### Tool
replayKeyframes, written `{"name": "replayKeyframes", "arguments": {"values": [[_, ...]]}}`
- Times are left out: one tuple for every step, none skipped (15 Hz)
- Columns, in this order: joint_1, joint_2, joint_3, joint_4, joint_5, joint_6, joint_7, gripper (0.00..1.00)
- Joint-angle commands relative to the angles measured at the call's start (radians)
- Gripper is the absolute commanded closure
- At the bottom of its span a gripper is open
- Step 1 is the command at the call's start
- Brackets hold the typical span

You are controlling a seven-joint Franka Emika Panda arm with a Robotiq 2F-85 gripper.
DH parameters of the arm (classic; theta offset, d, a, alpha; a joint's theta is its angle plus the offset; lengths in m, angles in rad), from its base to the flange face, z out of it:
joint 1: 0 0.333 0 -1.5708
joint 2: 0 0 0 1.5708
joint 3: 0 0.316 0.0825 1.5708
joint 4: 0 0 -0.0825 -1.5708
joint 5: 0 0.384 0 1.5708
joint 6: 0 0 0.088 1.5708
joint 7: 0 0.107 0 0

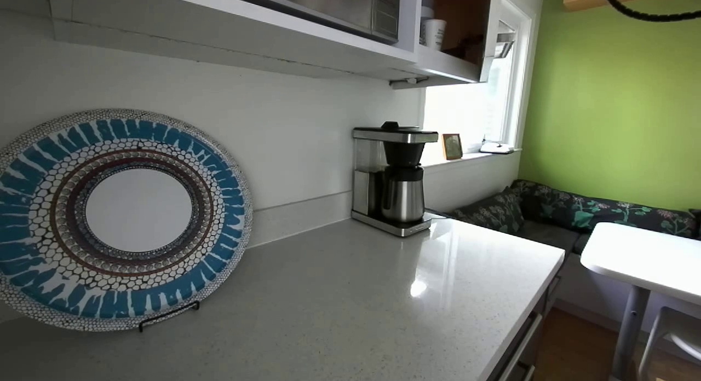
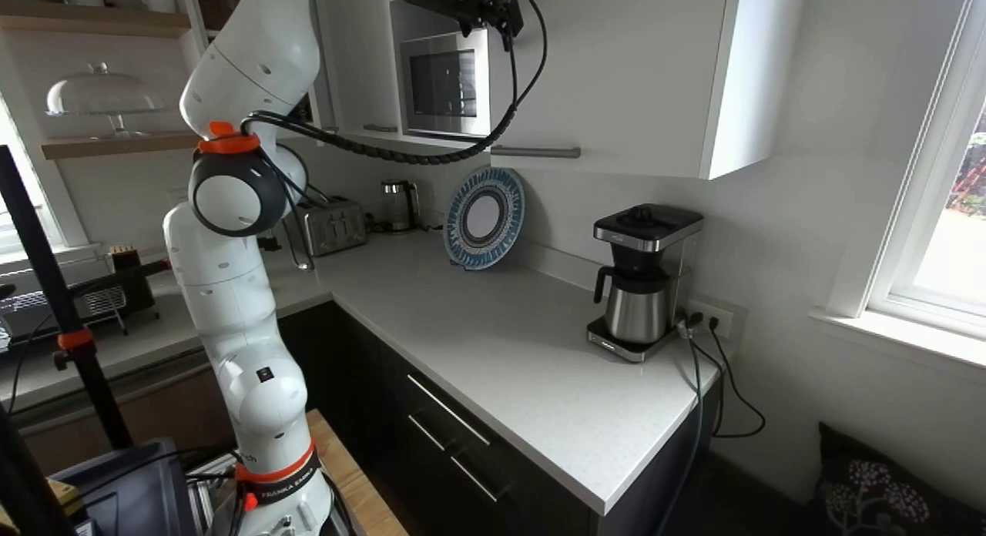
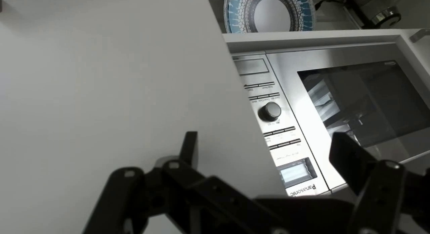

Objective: Put the paper cup in the bottom shelf of the top cabinet on the right and then close the cabinet door

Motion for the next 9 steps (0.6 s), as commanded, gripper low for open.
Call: {"name": "replayKeyframes", "arguments": {"values": [[0.018,-0.048,0.038,-0.074,-0.045,0.036,-0.032,0.0],[0.01,-0.049,0.036,-0.071,-0.054,0.013,-0.04,0.0],[0.002,-0.049,0.028,-0.066,-0.054,-0.001,-0.062,0.0],[-0.006,-0.049,0.021,-0.058,-0.067,-0.005,-0.08,0.0],[-0.013,-0.049,0.014,-0.05,-0.078,-0.005,-0.097,0.0],[-0.019,-0.054,0.007,-0.053,-0.079,-0.004,-0.111,0.0],[-0.025,-0.057,0.003,-0.056,-0.091,0.002,-0.124,0.0],[-0.029,-0.062,-0.002,-0.057,-0.094,-0.003,-0.133,0.0],[-0.035,-0.065,-0.007,-0.051,-0.104,-0.013,-0.147,0.0]]}}
